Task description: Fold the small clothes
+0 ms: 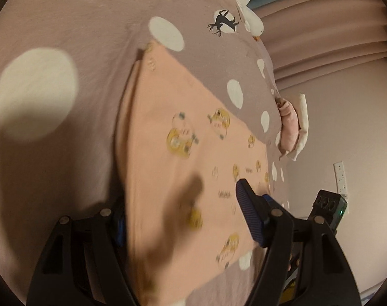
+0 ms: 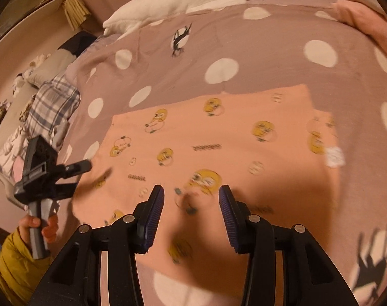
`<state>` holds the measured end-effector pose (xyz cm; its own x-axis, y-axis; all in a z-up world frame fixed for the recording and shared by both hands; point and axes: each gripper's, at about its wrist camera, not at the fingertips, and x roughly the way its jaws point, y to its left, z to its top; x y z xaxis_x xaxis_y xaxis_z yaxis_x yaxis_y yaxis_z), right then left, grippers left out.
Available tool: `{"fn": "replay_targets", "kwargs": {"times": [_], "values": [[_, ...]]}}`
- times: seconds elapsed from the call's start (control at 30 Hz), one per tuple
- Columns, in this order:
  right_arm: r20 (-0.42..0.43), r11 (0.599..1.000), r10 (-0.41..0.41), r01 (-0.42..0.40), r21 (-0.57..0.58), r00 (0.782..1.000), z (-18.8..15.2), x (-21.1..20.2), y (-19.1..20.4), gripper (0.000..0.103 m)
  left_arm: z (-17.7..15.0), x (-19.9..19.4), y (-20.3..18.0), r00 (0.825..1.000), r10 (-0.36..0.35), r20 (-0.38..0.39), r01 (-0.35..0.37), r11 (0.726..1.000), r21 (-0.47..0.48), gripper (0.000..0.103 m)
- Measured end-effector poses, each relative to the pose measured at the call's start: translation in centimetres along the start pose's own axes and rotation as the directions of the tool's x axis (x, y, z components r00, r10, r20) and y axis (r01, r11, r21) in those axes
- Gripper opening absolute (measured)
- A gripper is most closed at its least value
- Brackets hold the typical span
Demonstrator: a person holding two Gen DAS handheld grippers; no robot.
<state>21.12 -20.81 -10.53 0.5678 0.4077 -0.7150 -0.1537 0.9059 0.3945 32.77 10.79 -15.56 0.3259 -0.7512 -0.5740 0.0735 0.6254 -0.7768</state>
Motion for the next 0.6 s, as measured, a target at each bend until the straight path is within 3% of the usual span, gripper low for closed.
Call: {"fn": "replay_targets", "kwargs": {"times": [0.1, 0.27, 0.33, 0.37, 0.47, 0.6], "values": [[-0.007, 1.0, -0.004, 0.004, -0.025, 1.0, 1.2, 1.7, 1.3, 0.045, 1.0, 0.4, -0.5, 1.0, 0.019, 0.025, -0.019, 1.0, -0.011, 0.061], [-0.012, 0.997, -0.032, 0.031, -0.068, 0.999, 4.0, 4.7, 3.5, 0.045, 0.8, 0.4, -0.8, 0.988, 0.146, 0.049, -0.147, 0.989, 0.027, 0.017], [-0.006, 0.996, -0.059, 0.059, -0.062, 0.998, 4.8, 6.0, 3.9, 0.041, 0.5, 0.1, -0.5, 0.987, 0.154, 0.056, -0.155, 0.987, 0.027, 0.014], [-0.001, 0.996, -0.072, 0.072, -0.06, 0.997, 5.0, 6.3, 3.9, 0.03, 0.4, -0.1, -0.5, 0.986, 0.153, 0.061, -0.155, 0.988, 0.025, 0.014], [-0.015, 0.988, -0.145, 0.143, -0.064, 0.989, 5.5, 8.0, 3.7, 0.011, 0.2, -0.1, -1.2, 0.985, 0.162, 0.062, -0.166, 0.984, 0.065, 0.011], [-0.042, 0.986, -0.152, 0.149, -0.067, 0.987, 5.6, 8.7, 2.9, 0.007, 0.2, 0.2, -2.4, 0.98, 0.188, 0.065, -0.195, 0.974, 0.12, 0.011]]}}
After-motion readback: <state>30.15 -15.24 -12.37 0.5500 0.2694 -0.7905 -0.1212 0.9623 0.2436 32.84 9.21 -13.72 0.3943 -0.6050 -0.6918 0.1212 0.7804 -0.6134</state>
